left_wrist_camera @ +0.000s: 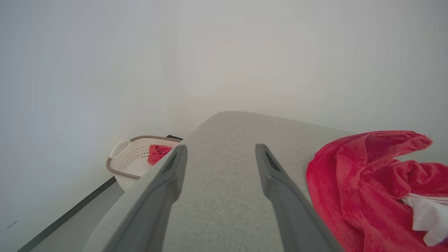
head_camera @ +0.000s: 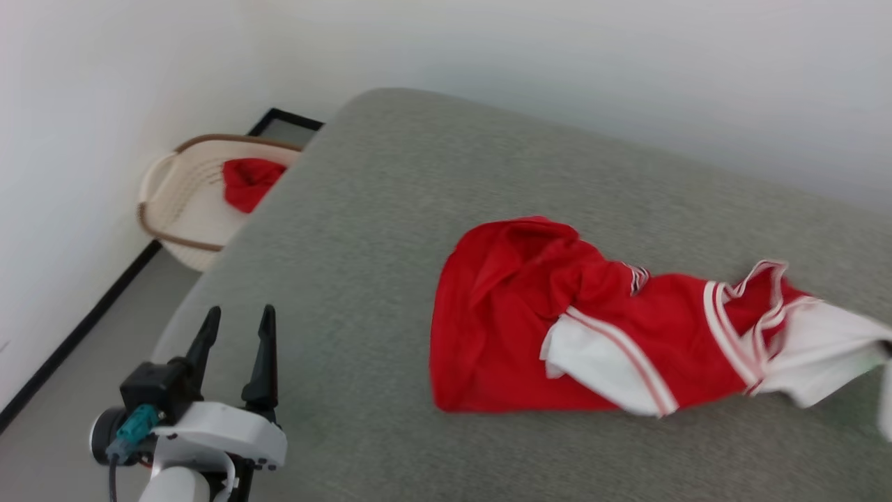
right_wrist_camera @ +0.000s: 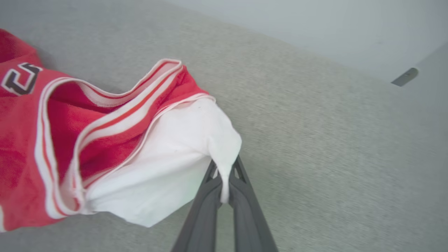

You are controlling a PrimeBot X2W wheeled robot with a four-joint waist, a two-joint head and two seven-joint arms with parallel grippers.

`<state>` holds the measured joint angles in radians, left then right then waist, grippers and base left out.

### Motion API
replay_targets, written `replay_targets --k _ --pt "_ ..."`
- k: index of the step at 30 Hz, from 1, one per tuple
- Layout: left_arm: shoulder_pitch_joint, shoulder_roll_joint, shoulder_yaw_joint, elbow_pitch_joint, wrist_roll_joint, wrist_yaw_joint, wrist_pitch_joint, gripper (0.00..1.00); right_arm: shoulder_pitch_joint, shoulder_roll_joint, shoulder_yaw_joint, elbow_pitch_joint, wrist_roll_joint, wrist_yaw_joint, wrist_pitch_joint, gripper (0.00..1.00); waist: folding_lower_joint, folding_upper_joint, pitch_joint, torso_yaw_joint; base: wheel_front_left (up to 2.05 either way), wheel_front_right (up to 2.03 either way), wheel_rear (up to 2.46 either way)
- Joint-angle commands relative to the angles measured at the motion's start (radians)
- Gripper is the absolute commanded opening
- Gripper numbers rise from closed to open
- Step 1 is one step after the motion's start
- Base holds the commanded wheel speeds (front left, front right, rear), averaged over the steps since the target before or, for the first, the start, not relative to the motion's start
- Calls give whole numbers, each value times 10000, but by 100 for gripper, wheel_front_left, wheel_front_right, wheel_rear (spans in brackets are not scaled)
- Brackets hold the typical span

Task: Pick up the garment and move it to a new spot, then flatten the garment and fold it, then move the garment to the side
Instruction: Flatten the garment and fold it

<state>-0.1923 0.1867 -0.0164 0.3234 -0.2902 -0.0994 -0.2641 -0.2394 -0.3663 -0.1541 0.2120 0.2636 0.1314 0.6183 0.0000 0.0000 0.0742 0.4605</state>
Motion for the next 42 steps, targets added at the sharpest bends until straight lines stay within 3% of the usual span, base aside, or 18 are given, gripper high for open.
replay_targets --k 1,7,10,18,22,23,24,25,33,42 --pt "-176 6 13 28 59 -82 -2 100 60 -281 -301 -104 -54 -13 77 0 0 0 263 -814 0 0 0" --pt "-365 -95 -92 124 149 -160 -2 100 477 -957 -1540 -419 -297 -14 420 0 0 0 401 -1480 0 0 0" --pt "-444 -118 -154 197 207 -200 -2 100 911 -951 -2064 -346 -175 -14 483 0 0 0 462 -1661 0 0 0" --pt "-472 -84 -179 357 211 -242 -2 100 2210 261 -2831 -111 -208 -14 92 0 0 0 542 -1946 0 0 0" --pt "-480 -18 -243 390 229 -270 -2 100 2431 746 -2695 58 -243 -14 -186 0 0 0 506 -2104 0 0 0" --pt "-463 13 -274 401 242 -275 -2 100 2446 812 -2633 109 -288 -14 -220 17 0 0 478 -2154 0 0 0" --pt "-450 29 -305 419 234 -283 -2 100 2404 900 -2582 129 -273 -14 -285 44 0 0 445 -2206 0 0 0" --pt "-437 61 -345 421 208 -291 -2 100 2373 939 -2516 131 -279 -14 -310 100 0 0 402 -2269 0 0 0" --pt "-233 484 -703 237 -60 -306 165 100 2421 1166 -2256 -715 78 -14 -422 100 0 0 -71 -2905 0 0 0" --pt "140 853 -1111 -992 -664 -319 1462 100 2835 1804 -1320 -2457 48 -12 -2141 100 0 0 -493 -3754 0 0 0"
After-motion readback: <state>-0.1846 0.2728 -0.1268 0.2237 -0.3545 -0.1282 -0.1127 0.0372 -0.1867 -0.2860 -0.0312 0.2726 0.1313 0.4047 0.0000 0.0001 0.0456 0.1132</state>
